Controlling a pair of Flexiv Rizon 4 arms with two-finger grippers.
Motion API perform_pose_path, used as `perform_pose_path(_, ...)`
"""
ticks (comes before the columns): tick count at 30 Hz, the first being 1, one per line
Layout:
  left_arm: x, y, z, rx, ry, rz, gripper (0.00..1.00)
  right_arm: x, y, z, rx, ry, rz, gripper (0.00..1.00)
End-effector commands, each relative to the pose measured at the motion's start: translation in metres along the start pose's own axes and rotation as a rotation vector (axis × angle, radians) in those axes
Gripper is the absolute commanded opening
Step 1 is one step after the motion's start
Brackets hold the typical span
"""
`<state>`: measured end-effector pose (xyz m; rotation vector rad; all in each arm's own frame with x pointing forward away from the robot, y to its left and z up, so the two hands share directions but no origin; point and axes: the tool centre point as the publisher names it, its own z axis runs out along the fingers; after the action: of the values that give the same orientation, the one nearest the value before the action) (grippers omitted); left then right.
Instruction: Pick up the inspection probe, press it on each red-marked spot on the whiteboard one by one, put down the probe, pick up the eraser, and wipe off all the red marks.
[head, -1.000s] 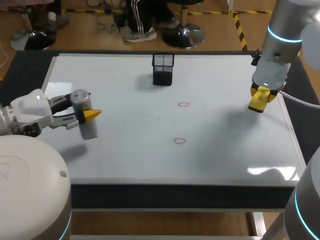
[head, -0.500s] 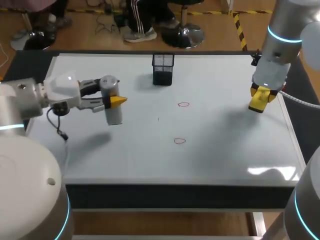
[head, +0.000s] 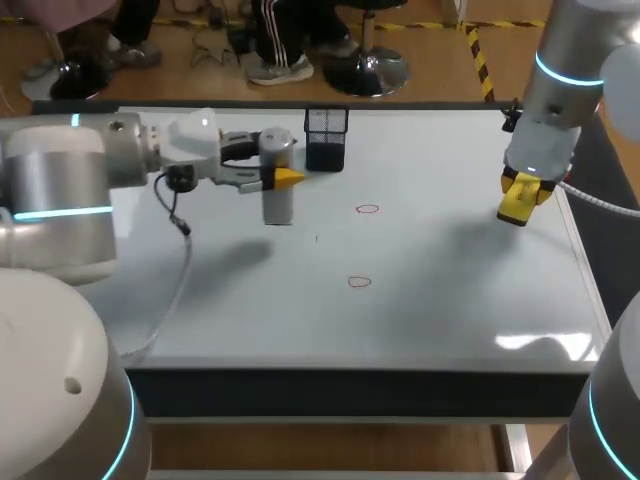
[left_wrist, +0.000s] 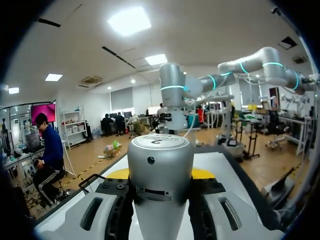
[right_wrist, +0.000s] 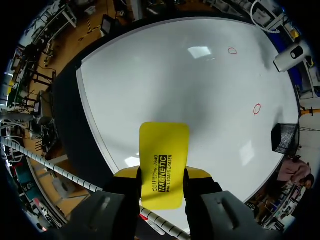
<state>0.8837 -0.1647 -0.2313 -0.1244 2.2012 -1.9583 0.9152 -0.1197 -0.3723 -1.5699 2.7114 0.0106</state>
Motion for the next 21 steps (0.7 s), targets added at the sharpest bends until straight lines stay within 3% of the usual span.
perform_pose_path(1,-0.016,0.009,0.061,0.014,0.089,-0.017,0.0,0.0,-0.001,0.0,0.001,0.004,-0.002,0.0)
perform_pose_path(21,-0.037,0.022,0.128,0.067,0.207,-0.012,0.0,0.0,-0.001,0.0,0.001,0.004,-0.002,0.0)
